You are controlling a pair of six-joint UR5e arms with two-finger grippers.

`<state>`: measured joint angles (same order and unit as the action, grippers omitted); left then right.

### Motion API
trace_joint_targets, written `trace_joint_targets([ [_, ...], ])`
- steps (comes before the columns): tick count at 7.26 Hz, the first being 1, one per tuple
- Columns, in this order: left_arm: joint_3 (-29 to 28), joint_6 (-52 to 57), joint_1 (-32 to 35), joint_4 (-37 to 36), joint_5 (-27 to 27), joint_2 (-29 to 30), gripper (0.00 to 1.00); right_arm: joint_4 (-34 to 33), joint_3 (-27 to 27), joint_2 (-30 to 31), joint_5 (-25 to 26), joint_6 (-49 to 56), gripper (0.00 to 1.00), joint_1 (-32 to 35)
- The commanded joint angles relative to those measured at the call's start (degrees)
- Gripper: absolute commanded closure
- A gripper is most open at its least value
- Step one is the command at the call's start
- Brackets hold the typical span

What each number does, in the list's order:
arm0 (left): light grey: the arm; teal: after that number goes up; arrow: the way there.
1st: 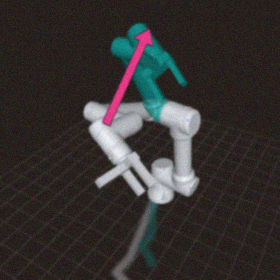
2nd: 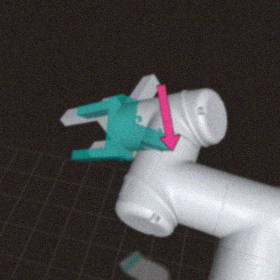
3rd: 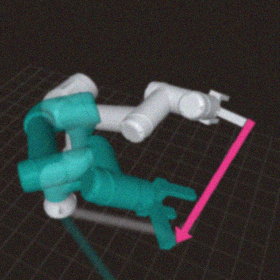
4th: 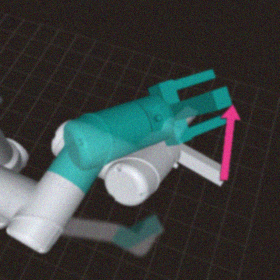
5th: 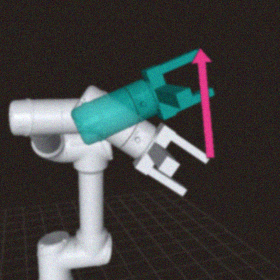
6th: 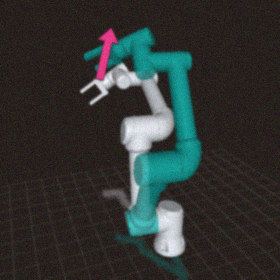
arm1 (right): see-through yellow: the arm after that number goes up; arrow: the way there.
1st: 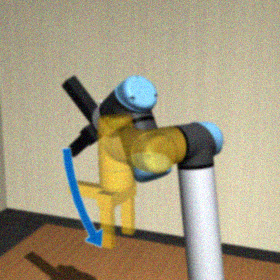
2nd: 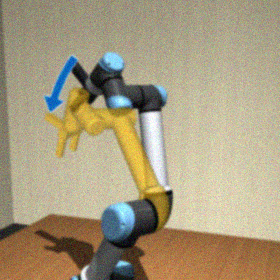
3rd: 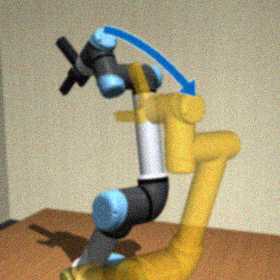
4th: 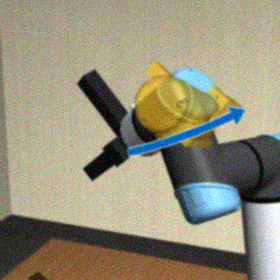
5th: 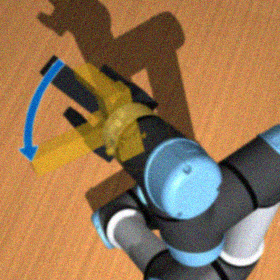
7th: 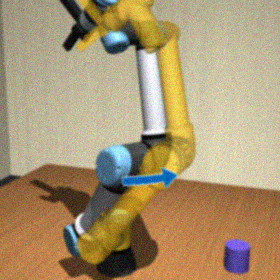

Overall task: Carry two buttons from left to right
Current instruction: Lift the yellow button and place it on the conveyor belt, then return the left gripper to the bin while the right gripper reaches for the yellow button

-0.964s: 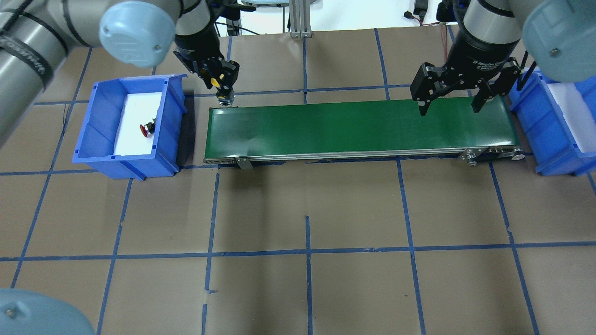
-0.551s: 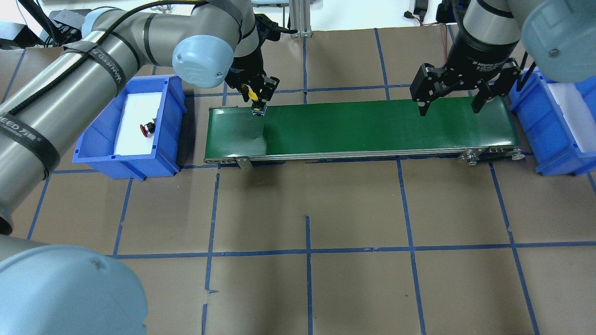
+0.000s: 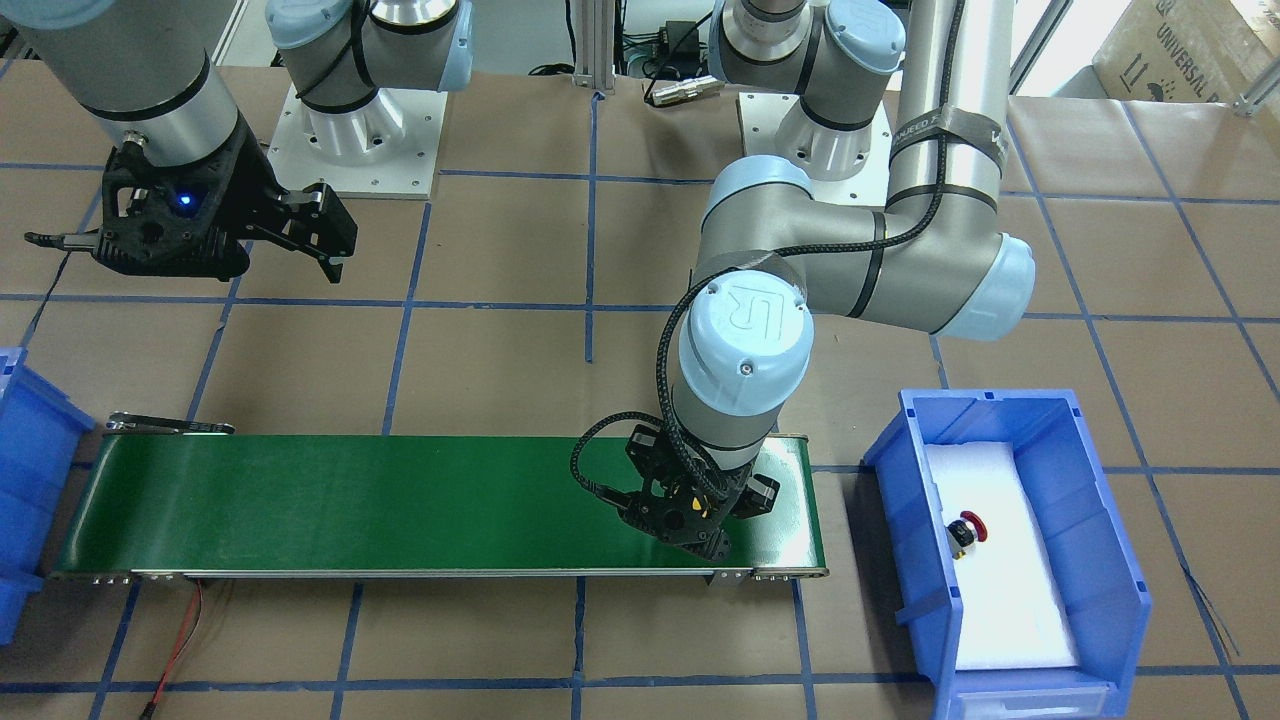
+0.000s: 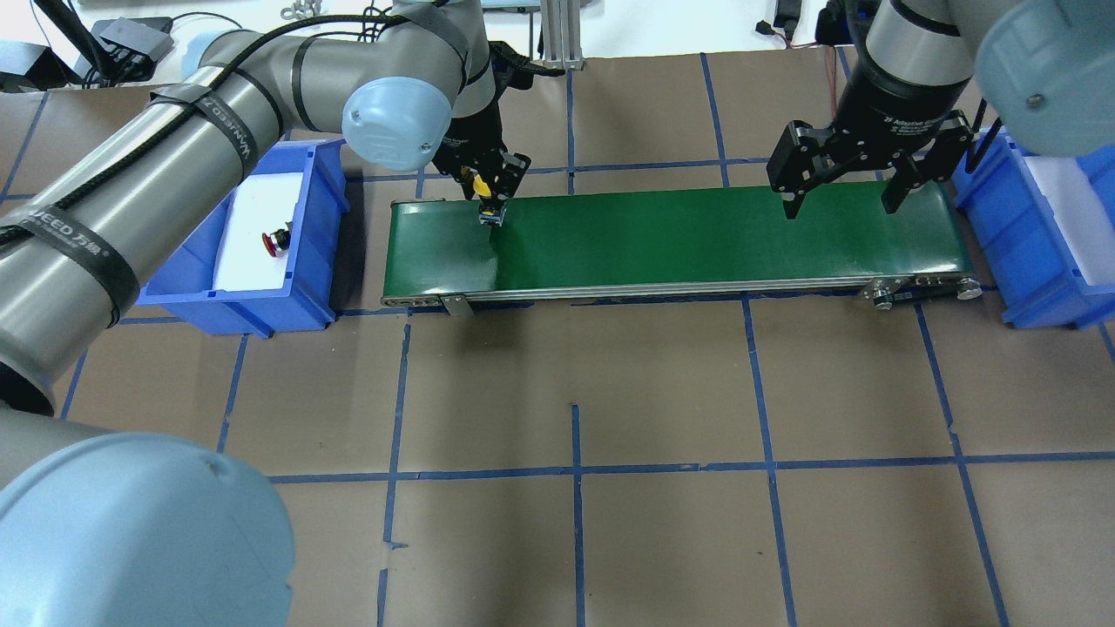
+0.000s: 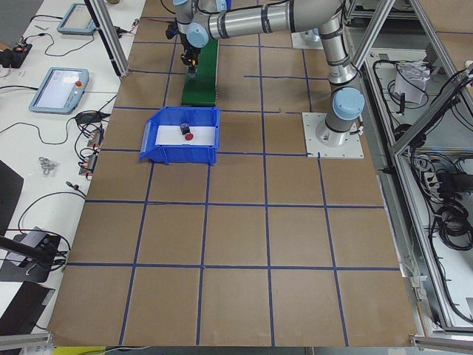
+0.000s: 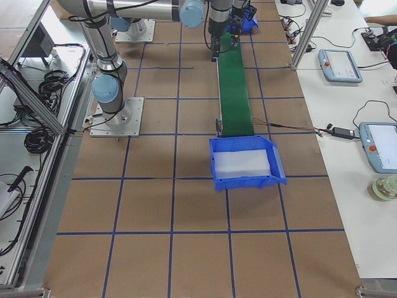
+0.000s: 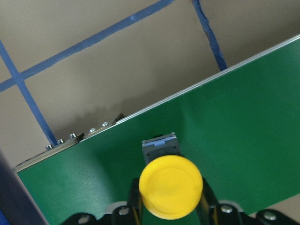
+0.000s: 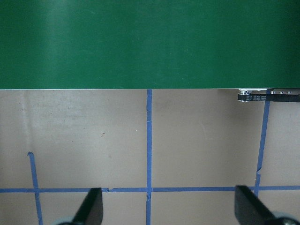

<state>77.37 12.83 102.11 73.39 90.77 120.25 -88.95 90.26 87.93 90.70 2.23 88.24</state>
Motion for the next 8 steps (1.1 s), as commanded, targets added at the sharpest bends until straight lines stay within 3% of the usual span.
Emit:
trace_joint_targets([
  [1, 0.15, 0.00, -0.07, 0.08, -0.07, -0.11, 0.00, 0.00, 0.00, -0.04, 0.00, 0.06, 0.00, 0.00],
  [5, -0.37, 0.61, -3.83, 2.01, 0.54, -3.61, 0.00, 0.00, -0.08, -0.04, 0.00, 0.06, 0.00, 0.00],
  [8, -0.55, 8.67, -16.55, 9.91, -0.15, -8.80, 0.00, -0.61, -0.61, -0.04, 0.00, -0.03, 0.00, 0.00],
])
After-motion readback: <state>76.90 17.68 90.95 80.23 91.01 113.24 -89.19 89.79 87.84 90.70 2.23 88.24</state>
